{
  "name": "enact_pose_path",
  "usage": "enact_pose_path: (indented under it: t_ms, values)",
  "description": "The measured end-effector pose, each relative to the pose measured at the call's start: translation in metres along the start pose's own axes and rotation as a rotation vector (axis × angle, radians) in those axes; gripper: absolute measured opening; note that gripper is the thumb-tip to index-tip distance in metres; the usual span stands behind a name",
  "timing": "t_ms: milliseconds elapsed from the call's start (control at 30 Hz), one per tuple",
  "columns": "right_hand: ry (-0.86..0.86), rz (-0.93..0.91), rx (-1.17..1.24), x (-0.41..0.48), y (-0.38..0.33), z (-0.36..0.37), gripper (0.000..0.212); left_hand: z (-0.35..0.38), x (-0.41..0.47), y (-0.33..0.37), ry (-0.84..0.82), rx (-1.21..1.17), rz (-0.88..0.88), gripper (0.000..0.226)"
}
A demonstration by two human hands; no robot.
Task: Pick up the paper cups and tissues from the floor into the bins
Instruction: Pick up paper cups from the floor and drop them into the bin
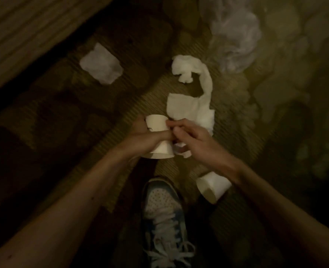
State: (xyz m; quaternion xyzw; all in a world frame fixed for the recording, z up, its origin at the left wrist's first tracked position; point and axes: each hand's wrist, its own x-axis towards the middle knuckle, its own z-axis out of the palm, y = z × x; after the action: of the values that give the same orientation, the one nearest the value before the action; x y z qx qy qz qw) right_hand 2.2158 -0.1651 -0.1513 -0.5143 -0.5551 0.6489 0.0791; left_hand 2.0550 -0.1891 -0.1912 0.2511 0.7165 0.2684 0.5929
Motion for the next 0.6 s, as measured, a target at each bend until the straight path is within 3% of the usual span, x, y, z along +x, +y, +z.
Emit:
enact_pose_path:
  t_ms: [133, 167, 300, 367, 433, 600]
  values:
    - [0.093, 0.029, -0.193, -0.039, 0.013, -0.045, 0.022, 0.034, -0.012, 0.007, -0.228, 0.155, 0.085, 0.077]
    - [0.128, 0.040, -0.299, -0.047, 0.019, -0.052, 0.030, 0.040, -0.014, 0.009, -0.272, 0.161, 0.103, 0.078]
    - [0.087, 0.255, -0.638, -0.074, 0.047, -0.064, 0.104, 0.058, -0.017, 0.018, -0.327, 0.293, 0.176, 0.070]
    - [0.029, 0.342, -0.612, -0.086, 0.062, -0.062, 0.120, 0.062, -0.017, 0.020, -0.339, 0.308, 0.189, 0.062]
    - [0.047, 0.365, -0.588, -0.093, 0.079, -0.055, 0.114, 0.062, -0.017, 0.019, -0.350, 0.335, 0.193, 0.055]
    - [0.271, 0.367, -0.507, -0.097, 0.094, -0.055, 0.065, 0.054, -0.022, 0.005, -0.318, 0.333, 0.128, 0.031]
